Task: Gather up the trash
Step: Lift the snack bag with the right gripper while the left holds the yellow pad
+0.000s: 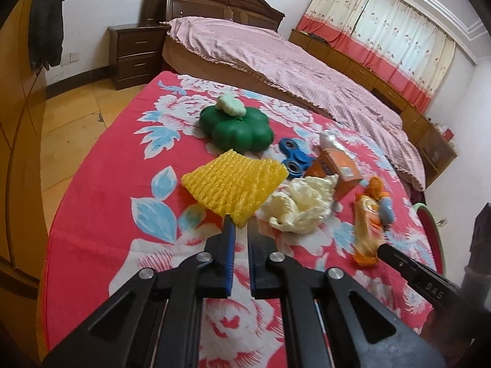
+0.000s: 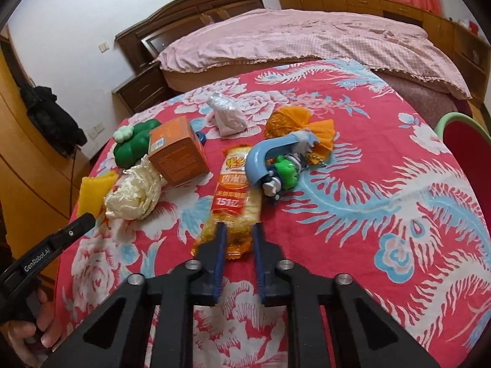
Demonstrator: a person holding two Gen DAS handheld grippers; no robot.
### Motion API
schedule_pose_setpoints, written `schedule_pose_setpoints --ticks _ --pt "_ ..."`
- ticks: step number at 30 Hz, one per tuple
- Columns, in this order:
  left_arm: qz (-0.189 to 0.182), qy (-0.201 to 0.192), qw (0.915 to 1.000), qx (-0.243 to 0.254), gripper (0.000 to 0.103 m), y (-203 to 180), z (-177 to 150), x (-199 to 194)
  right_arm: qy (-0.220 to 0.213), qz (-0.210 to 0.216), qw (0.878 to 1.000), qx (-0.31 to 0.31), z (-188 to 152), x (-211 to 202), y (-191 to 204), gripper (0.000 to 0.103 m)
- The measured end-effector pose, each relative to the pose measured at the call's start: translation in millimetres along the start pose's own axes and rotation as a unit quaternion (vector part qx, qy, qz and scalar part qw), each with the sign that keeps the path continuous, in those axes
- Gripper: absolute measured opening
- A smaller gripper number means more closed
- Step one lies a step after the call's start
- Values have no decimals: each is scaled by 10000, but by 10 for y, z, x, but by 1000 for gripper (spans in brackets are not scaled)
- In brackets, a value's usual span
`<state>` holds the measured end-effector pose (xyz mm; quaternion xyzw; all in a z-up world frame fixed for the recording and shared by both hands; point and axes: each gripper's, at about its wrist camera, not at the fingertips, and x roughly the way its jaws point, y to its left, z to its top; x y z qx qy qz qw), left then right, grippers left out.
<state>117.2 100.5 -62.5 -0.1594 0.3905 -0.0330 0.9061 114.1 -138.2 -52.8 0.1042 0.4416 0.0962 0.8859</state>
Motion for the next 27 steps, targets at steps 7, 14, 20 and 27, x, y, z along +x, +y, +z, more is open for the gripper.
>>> schedule_pose_setpoints --ticks 7,14,20,27 --pt "-193 -58 9998 -47 6 -71 -22 -117 20 124 9994 316 -41 -100 -131 8" --pt "-236 -117 9995 -189 6 10 8 -139 -16 174 9989 431 9 -114 3 37" --pt "-320 -147 9986 -392 6 134 19 -143 -82 -259 9992 277 74 50 214 51" --pt "-408 -151 9978 -495 6 198 8 -139 -19 -732 9966 372 161 291 291 53"
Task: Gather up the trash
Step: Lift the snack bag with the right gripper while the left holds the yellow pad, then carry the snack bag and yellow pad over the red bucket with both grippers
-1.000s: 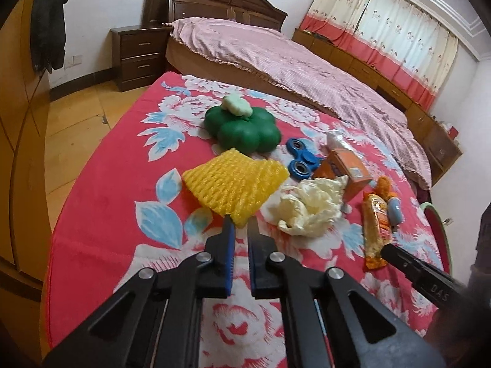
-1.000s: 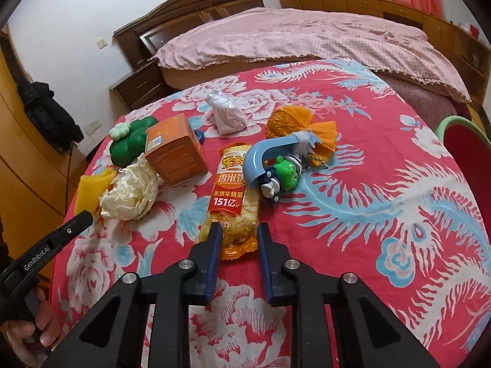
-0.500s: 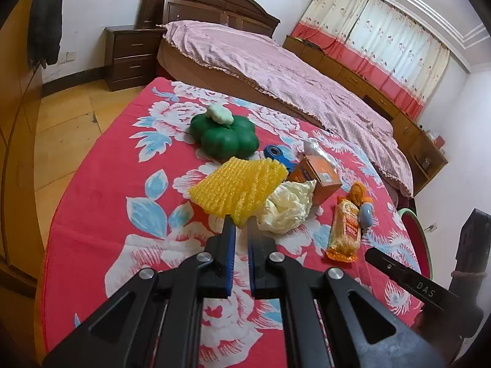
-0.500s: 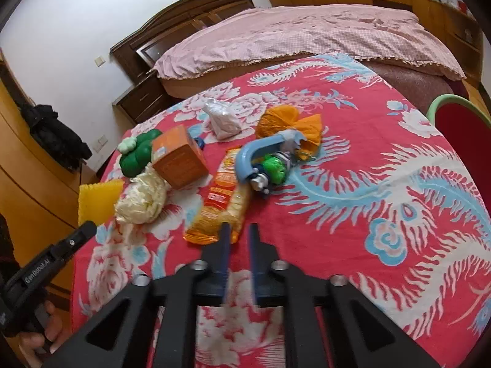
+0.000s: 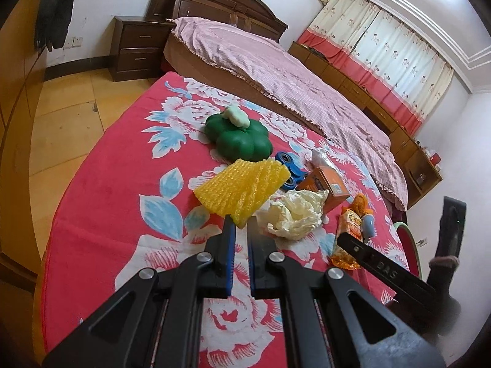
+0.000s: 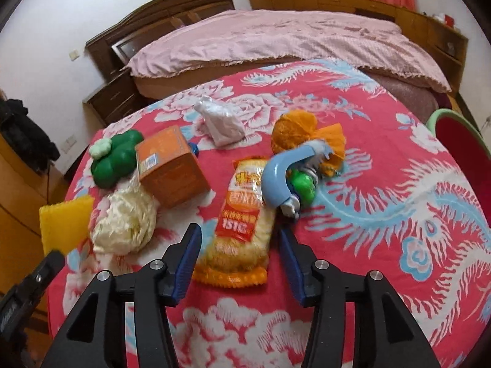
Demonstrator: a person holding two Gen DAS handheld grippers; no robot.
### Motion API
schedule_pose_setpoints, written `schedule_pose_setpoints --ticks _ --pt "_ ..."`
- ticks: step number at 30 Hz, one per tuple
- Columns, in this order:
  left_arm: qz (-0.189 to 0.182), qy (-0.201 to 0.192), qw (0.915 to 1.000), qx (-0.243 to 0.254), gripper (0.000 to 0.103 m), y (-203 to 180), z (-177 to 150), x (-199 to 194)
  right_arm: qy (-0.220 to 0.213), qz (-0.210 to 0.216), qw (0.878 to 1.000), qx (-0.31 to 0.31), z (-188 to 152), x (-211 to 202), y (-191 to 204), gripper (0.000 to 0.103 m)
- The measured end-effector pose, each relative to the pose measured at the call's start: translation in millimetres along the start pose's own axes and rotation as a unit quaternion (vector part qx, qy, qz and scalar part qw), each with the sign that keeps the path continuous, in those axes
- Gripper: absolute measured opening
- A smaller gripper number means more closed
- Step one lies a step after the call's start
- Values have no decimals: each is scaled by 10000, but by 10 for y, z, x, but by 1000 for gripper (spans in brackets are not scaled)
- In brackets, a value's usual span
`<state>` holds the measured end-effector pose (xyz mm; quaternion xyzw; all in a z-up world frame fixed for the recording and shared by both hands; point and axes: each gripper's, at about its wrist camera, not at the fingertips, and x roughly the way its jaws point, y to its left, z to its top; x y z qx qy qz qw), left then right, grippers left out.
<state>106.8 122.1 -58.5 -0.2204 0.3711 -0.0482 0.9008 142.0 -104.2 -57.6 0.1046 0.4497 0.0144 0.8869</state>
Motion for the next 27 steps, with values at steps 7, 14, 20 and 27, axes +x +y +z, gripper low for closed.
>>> schedule_pose_setpoints --ticks 7,14,20,27 --pt "-66 39 10000 11 6 -40 -38 -3 -44 -314 9987 -393 2 50 77 43" --pt "-130 25 9999 97 6 -147 -51 -52 49 186 9992 -355 -57 -91 -42 38" --pt "-236 42 9995 183 6 -255 -57 -106 29 644 9972 -375 -144 -352 -69 38" --pt "-324 64 9989 337 6 -450 -89 -159 -32 968 9944 -433 -247 -639 -178 38"
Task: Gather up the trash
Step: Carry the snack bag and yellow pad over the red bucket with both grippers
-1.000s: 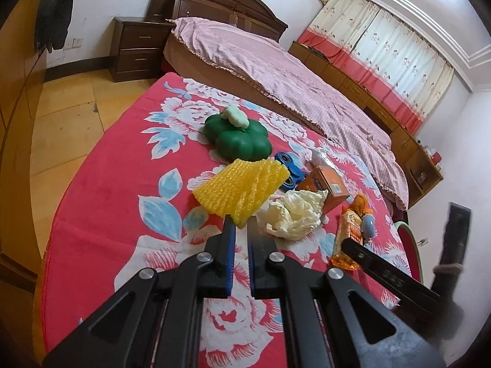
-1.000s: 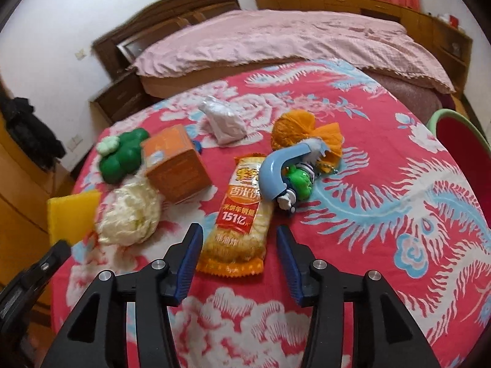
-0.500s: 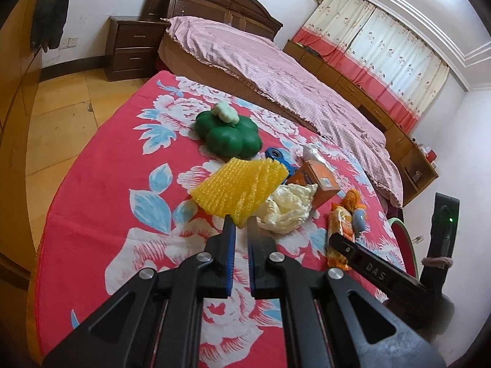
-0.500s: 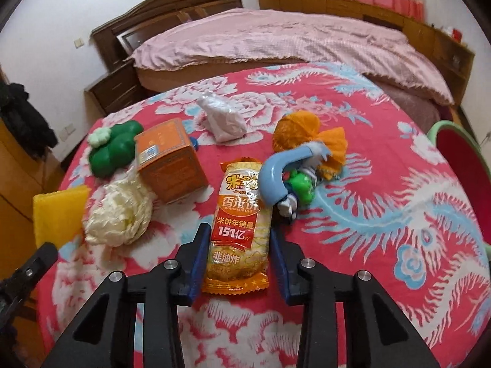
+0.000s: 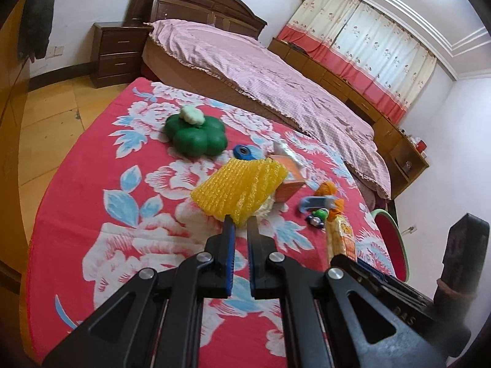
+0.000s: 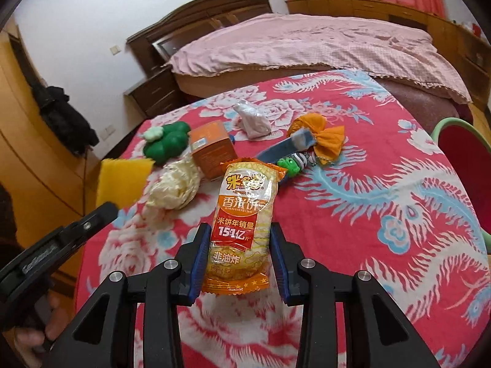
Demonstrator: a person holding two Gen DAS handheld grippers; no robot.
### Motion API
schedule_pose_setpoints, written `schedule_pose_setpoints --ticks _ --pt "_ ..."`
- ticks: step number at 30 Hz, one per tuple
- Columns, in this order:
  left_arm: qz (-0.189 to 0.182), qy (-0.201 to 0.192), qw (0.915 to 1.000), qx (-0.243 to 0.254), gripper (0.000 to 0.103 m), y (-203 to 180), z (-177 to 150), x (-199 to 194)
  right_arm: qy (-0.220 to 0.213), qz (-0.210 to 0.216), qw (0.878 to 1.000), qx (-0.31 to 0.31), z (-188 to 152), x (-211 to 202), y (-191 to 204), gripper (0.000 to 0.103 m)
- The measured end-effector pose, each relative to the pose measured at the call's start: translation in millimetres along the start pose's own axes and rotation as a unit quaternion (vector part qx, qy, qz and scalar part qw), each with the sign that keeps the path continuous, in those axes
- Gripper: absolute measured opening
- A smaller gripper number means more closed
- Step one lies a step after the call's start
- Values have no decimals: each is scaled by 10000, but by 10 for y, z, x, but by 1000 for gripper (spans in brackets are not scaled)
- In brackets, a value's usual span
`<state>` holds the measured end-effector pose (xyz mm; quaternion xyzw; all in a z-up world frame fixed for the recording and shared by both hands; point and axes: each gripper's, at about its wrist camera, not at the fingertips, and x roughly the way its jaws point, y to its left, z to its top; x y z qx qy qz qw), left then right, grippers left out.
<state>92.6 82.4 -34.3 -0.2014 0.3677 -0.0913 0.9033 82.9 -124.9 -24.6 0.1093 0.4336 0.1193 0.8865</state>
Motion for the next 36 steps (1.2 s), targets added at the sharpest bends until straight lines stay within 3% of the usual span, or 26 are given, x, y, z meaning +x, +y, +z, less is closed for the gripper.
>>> schedule_pose_setpoints --ticks 19,36 --pt "-526 306 9956 707 6 -820 -104 87 -588 -152 9967 534 -82 -705 -655 38" --pt "-1036 629 9803 1562 5 -1806 -179 390 -1014 -545 9841 1353 -92 -1116 -1460 38"
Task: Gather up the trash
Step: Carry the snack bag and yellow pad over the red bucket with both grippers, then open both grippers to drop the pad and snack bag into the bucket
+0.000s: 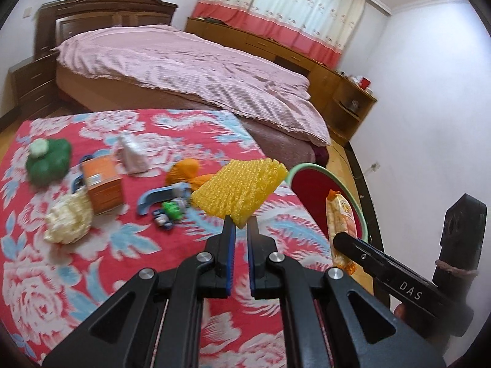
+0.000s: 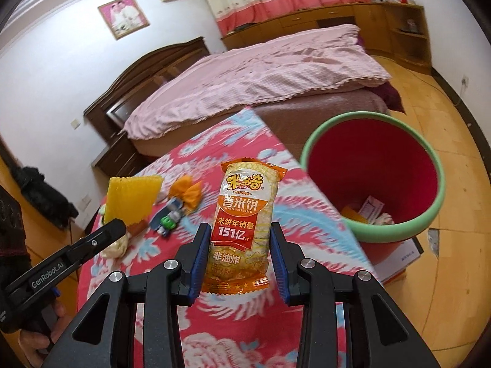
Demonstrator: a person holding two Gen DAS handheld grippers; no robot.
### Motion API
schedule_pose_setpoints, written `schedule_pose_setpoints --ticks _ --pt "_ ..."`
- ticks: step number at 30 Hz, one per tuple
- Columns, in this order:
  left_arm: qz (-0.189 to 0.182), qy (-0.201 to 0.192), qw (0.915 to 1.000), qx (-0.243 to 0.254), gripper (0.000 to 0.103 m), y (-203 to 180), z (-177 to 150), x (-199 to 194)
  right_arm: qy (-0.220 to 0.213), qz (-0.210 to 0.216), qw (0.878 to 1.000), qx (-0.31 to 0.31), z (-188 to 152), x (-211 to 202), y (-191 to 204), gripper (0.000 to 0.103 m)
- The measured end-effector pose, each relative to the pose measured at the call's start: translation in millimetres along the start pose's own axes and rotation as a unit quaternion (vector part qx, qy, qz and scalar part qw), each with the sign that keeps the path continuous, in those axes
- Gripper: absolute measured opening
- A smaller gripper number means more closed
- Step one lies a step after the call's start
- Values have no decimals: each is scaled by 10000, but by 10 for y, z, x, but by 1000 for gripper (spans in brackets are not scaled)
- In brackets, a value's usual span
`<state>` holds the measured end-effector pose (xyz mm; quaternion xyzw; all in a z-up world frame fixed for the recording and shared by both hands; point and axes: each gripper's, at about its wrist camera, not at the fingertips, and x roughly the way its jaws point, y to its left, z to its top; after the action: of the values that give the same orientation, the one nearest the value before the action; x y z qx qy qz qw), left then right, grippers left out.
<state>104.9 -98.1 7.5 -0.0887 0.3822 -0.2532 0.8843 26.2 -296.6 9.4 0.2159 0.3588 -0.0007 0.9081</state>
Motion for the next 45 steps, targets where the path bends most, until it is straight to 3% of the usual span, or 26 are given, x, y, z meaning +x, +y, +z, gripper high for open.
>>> schedule_pose_setpoints --ticks 11,26,45 --pt "-386 137 9981 460 6 -559 193 327 -212 -277 9980 518 157 -111 -493 38" --pt "-800 588 9917 817 5 -1109 184 872 -337 -597 9921 1053 213 -157 -1027 38" --pt "-992 1061 9842 1010 5 -1380 188 1582 -182 -782 9871 1386 277 44 -1473 38"
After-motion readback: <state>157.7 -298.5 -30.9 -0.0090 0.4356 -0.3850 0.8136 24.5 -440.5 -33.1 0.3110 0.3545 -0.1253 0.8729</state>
